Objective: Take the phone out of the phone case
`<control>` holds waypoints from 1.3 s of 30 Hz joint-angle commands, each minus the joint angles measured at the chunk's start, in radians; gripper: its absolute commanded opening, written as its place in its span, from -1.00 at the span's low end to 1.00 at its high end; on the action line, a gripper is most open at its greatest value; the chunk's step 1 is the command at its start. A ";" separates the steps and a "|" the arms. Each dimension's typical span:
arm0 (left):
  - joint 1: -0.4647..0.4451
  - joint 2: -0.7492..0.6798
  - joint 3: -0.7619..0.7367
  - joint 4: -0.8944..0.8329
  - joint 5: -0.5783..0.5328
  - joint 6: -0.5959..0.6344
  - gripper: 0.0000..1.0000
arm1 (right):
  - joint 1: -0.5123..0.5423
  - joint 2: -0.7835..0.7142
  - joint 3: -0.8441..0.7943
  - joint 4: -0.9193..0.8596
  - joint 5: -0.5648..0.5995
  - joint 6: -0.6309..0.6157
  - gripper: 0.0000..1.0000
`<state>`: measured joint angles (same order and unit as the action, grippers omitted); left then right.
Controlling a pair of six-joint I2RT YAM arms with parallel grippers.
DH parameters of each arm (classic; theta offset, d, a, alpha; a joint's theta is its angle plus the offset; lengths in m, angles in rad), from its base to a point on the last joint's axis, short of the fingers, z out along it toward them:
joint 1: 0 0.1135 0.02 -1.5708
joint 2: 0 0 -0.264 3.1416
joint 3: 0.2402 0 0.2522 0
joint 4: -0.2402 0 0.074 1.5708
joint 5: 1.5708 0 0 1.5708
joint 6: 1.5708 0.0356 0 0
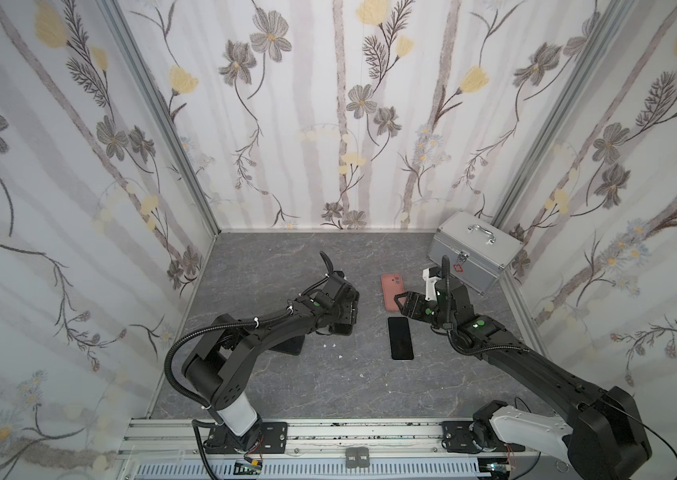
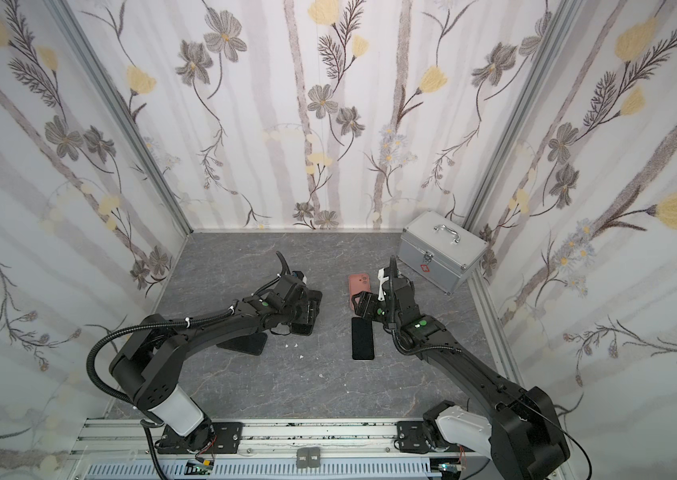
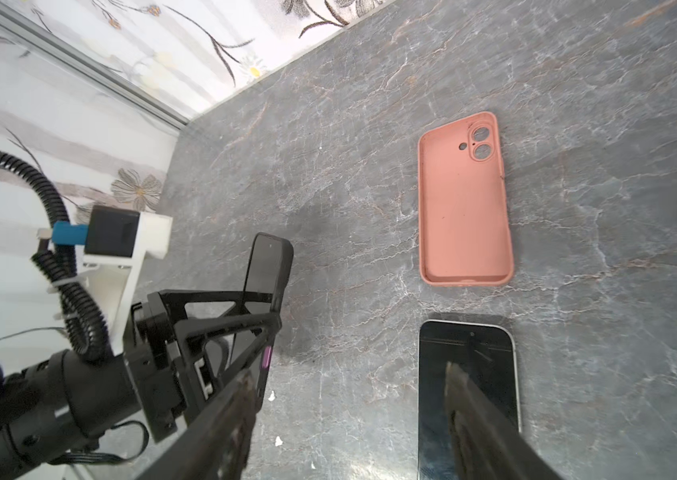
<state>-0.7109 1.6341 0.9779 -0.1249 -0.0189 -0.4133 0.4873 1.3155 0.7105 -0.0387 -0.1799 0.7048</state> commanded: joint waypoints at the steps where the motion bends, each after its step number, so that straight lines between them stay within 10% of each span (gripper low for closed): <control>1: -0.039 -0.055 -0.039 0.169 0.051 0.055 0.29 | -0.015 0.019 -0.007 0.177 -0.204 0.074 0.43; 16: -0.118 -0.125 -0.089 0.293 0.164 0.074 0.29 | -0.020 0.164 0.014 0.271 -0.352 0.142 0.37; 39: -0.136 -0.140 -0.120 0.346 0.177 0.063 0.28 | -0.016 0.180 -0.012 0.311 -0.375 0.193 -0.76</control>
<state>-0.8452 1.5070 0.8597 0.1673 0.1585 -0.3431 0.4702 1.5089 0.7029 0.2276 -0.5575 0.8810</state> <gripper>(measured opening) 0.736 0.134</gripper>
